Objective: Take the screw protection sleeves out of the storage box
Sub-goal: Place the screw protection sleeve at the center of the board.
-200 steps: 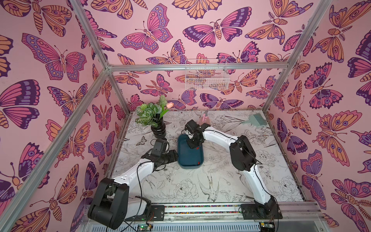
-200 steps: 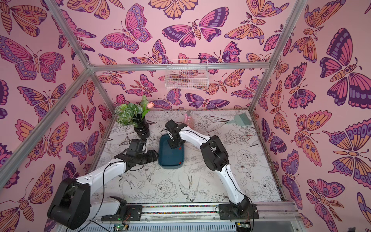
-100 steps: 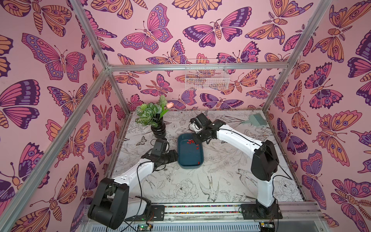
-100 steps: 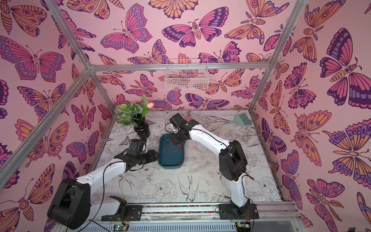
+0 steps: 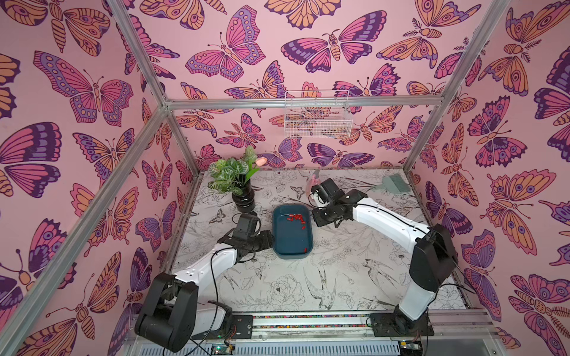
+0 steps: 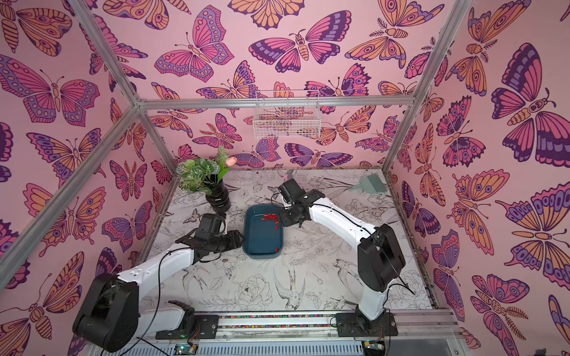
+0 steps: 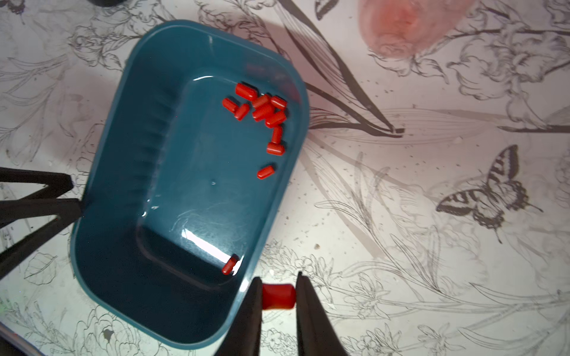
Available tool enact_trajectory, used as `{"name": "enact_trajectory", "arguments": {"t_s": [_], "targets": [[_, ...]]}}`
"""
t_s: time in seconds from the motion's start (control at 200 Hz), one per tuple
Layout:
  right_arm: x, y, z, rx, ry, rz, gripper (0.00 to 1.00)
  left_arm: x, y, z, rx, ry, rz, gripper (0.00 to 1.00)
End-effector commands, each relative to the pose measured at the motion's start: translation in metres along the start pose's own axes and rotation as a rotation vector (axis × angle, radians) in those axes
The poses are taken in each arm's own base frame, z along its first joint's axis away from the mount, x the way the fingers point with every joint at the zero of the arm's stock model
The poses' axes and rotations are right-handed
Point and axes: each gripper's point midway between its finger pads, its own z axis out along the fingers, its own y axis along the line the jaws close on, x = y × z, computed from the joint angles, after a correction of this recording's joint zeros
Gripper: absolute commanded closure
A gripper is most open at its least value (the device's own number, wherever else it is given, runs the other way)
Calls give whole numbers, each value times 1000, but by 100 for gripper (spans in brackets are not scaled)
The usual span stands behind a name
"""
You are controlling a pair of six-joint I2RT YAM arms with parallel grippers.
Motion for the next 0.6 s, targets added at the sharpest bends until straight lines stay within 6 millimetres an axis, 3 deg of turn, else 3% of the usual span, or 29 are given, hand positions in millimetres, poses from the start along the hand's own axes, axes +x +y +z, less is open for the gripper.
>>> {"name": "enact_trajectory", "arguments": {"t_s": [0.0, 0.245, 0.596], "targets": [[1, -19, -8, 18, -32, 57, 77, 0, -5, -2, 13, 1, 10, 42], [13, -51, 0, 52, -14, 126, 76, -2, -9, -3, 17, -3, 15, 42], [21, -57, 34, 58, 33, 167, 75, -3, -13, -4, 23, -4, 21, 42]]}}
